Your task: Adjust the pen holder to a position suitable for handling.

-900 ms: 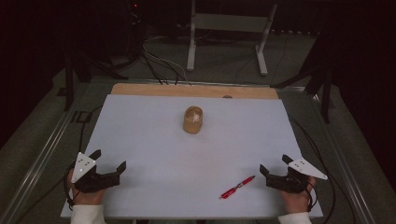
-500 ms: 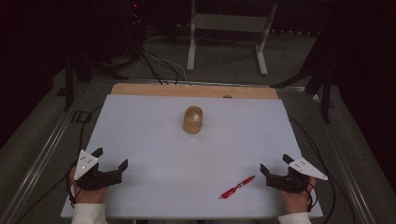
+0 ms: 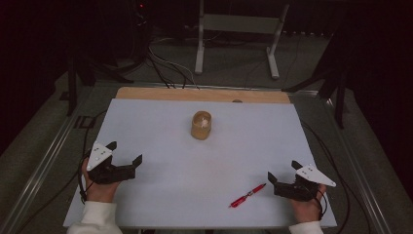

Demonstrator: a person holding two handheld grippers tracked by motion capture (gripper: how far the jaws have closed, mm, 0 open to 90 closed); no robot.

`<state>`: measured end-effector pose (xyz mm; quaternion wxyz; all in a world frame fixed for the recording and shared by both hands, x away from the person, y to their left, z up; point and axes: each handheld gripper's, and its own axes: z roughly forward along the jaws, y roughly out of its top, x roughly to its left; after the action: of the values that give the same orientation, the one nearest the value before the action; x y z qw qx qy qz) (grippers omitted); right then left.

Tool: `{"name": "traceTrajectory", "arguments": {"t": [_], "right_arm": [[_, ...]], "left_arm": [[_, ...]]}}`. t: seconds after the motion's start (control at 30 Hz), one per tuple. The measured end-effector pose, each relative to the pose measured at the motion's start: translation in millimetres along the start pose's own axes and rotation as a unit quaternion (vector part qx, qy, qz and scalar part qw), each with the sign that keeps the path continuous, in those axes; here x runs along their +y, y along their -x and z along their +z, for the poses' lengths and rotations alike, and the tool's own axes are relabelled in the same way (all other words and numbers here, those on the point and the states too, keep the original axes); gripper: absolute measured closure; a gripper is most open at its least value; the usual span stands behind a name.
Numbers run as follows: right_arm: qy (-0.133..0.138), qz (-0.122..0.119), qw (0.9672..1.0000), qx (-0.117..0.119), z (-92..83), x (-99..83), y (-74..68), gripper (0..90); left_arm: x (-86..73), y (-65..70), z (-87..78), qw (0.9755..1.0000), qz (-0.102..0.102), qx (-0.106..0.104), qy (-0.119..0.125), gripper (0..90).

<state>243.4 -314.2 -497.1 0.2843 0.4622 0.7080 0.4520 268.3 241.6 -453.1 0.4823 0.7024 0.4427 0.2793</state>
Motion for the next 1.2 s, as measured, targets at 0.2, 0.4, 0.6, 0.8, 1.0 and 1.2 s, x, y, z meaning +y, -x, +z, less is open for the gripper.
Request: {"name": "traceTrajectory", "arguments": {"t": [0.2,0.4,0.6,0.8,1.0,1.2], "right_arm": [[-0.002,-0.004,1.0000,0.001,1.3,0.2,-2.3,0.0],[0.001,-0.002,1.0000,-0.001,2.2,-0.3,-1.0,0.0],[0.001,-0.003,1.0000,0.001,2.6,-0.1,-1.4,0.0],[0.001,-0.002,1.0000,0.002,3.1,-0.1,-2.1,0.0],[0.002,-0.002,1.0000,0.002,3.4,-0.1,-2.2,0.0],[0.001,-0.001,1.0000,0.002,3.6,-0.2,-2.2,0.0]], "left_arm": [[11.4,6.5,16.0,0.9998,0.001,-0.016,0.007,0.0],[22.8,11.9,31.6,0.9995,0.003,-0.032,0.008,0.0],[32.3,16.2,44.0,0.9991,0.000,-0.038,0.016,0.0],[38.5,19.9,56.0,0.9990,0.001,-0.043,0.012,0.0],[45.6,27.3,68.6,0.9982,0.015,-0.058,0.002,0.0],[53.3,34.7,81.2,0.9970,0.023,-0.074,0.003,0.0]]}}
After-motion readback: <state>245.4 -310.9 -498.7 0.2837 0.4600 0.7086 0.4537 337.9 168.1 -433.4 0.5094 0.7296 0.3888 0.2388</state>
